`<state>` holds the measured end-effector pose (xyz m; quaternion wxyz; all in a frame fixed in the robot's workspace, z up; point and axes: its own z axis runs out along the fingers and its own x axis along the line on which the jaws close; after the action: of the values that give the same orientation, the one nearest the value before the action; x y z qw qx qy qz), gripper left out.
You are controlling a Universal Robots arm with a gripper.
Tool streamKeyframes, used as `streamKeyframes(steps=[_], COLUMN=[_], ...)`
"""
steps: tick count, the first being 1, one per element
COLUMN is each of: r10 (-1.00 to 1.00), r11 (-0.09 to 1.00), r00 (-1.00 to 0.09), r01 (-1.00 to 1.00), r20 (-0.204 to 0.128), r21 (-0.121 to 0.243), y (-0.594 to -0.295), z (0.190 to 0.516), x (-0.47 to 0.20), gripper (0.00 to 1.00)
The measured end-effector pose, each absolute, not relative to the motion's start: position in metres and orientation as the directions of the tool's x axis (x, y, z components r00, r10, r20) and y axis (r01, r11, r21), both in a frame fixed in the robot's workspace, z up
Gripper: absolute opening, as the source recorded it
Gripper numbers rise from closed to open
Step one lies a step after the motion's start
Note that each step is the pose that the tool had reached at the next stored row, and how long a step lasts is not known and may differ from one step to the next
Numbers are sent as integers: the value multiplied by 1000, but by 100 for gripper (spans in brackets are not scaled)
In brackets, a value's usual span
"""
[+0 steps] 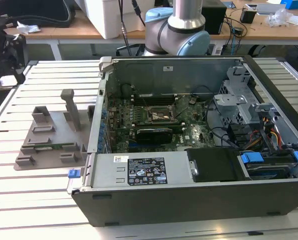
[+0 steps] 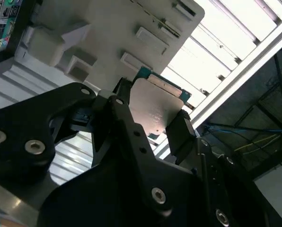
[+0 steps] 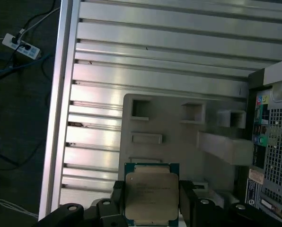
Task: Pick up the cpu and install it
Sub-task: 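Pick up the cpu and move it towards the insertion slot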
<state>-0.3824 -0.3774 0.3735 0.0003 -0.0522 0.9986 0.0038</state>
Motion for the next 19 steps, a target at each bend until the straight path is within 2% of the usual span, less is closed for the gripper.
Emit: streamKeyframes(steps=[9, 19], r10=[-104, -104], r11=[995, 995], r00=[-995, -994], r01=[-104, -104], r20=[2, 29], r21=[8, 11], y=[-377, -377], z=[373, 373], x=[-346, -263], gripper=[55, 55])
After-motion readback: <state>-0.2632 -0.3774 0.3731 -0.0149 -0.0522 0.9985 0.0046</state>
